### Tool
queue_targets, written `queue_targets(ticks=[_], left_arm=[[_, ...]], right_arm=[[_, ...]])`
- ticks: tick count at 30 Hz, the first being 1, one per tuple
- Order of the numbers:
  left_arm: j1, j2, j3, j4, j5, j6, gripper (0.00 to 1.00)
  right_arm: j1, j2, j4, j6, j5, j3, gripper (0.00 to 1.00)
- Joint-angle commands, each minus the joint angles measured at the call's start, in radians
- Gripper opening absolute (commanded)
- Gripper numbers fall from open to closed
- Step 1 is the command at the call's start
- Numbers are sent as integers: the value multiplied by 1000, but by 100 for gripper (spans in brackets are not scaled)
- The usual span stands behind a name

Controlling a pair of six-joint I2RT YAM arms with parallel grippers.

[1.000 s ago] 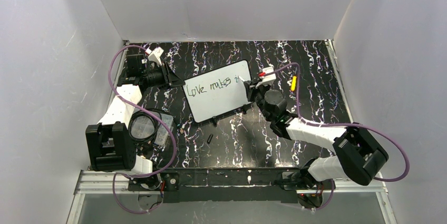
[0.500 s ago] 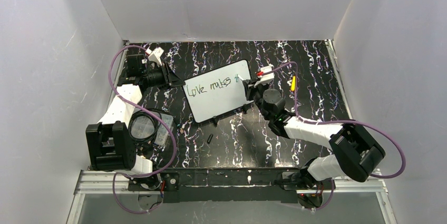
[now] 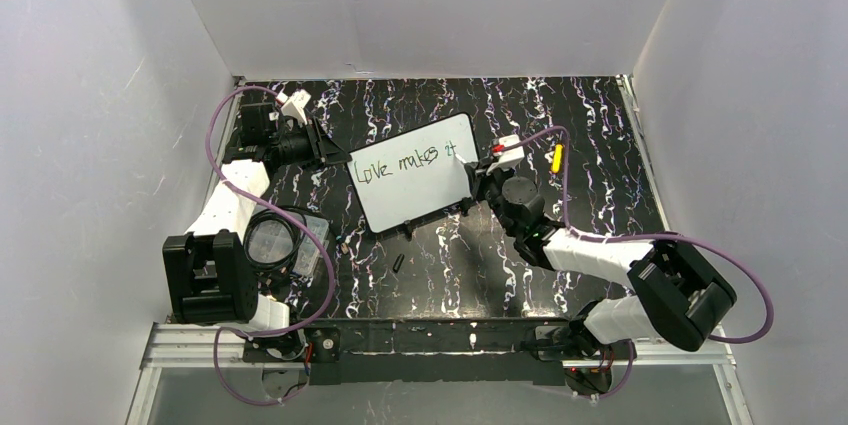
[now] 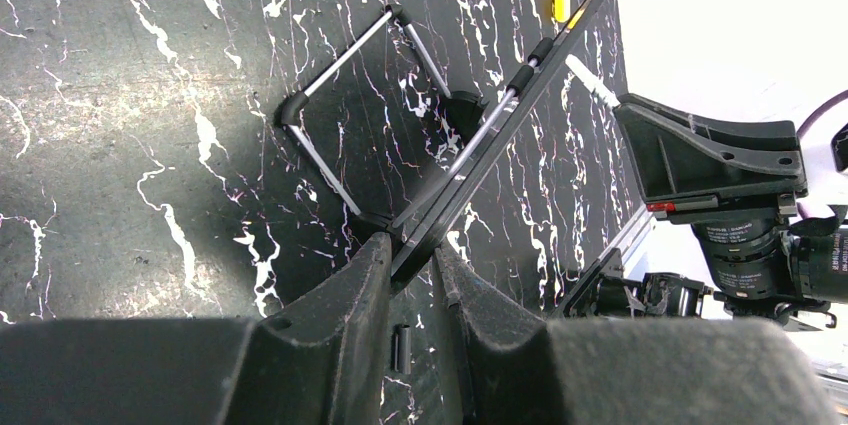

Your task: Write a sentence on the whiteboard

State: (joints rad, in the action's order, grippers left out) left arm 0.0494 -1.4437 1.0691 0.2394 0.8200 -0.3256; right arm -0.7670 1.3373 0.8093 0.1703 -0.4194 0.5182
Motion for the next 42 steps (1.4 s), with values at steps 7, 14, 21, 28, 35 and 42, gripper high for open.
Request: queue_targets(ticks=[7,14,21,28,35,42], left_arm=[[-4,9,26,8,34,-7,19],[-5,7,25,8,34,-6,19],[-5,12,23,8,34,-6,19],[-5,14,21,8,30,-6,19],[-6,17,16,8,27,-4,19],[-8,16,16,8,27,-4,19]], right_arm=[[2,-19,-30,3,-33,-5,1],[2,-25,-68,-29,-91,41,1],[2,-76,-128,-79,-134,108,1],[-8,-154,-182,-58,64,133,1],[-80,-101,-167,5,281,138,1],[-146,28,-103,46,366,174,1]])
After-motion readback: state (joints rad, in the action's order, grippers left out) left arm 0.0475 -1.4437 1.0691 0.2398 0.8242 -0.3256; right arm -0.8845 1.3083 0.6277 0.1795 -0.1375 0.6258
